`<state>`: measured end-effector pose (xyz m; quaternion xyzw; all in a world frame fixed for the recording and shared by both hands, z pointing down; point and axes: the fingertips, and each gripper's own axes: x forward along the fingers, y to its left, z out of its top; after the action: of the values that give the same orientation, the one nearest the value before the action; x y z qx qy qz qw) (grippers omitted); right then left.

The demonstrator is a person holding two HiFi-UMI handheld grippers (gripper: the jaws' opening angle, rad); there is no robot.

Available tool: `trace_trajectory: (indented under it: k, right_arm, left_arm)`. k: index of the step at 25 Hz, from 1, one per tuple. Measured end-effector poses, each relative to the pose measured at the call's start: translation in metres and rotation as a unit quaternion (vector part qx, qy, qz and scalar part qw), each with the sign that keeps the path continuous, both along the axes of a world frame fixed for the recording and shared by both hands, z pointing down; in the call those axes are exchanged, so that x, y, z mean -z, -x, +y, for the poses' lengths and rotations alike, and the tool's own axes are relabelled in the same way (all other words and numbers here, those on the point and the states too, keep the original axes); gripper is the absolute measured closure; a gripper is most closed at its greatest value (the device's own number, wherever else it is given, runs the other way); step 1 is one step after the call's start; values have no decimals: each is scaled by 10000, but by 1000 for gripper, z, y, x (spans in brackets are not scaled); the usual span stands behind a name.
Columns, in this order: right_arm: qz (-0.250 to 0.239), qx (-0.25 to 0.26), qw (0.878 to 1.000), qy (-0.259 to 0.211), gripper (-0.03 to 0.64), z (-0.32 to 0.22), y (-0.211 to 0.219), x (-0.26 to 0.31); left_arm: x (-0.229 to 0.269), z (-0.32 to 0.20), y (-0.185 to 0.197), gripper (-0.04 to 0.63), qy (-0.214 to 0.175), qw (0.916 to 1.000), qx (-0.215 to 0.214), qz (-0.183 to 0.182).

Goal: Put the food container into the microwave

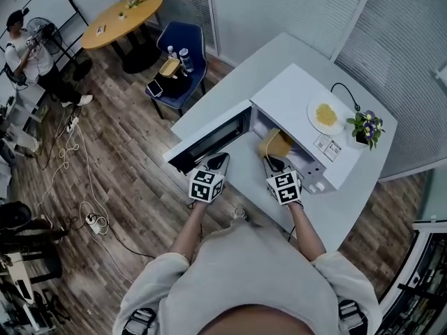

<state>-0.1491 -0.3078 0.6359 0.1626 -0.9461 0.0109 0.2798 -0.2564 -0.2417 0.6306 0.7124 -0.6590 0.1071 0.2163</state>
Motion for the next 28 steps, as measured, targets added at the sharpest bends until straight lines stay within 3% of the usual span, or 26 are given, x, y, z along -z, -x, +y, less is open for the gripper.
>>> trace_trajectory:
  k: [15,22,28]
  right_arm:
    - [119,-674,9977,3,589,-21,-26,-3]
    - [209,-1292,9914,29,589,-36,-34,-5]
    - [461,-1668,9849,-53,589,-42,-35,-7]
  left_arm:
    - [-4,-54,-38,584,94,9942,-1067,67]
    - [-5,-80,-49,584,110,9841,-1770,114]
    - [-5,-93,-59,584,132,9697,-2435,170]
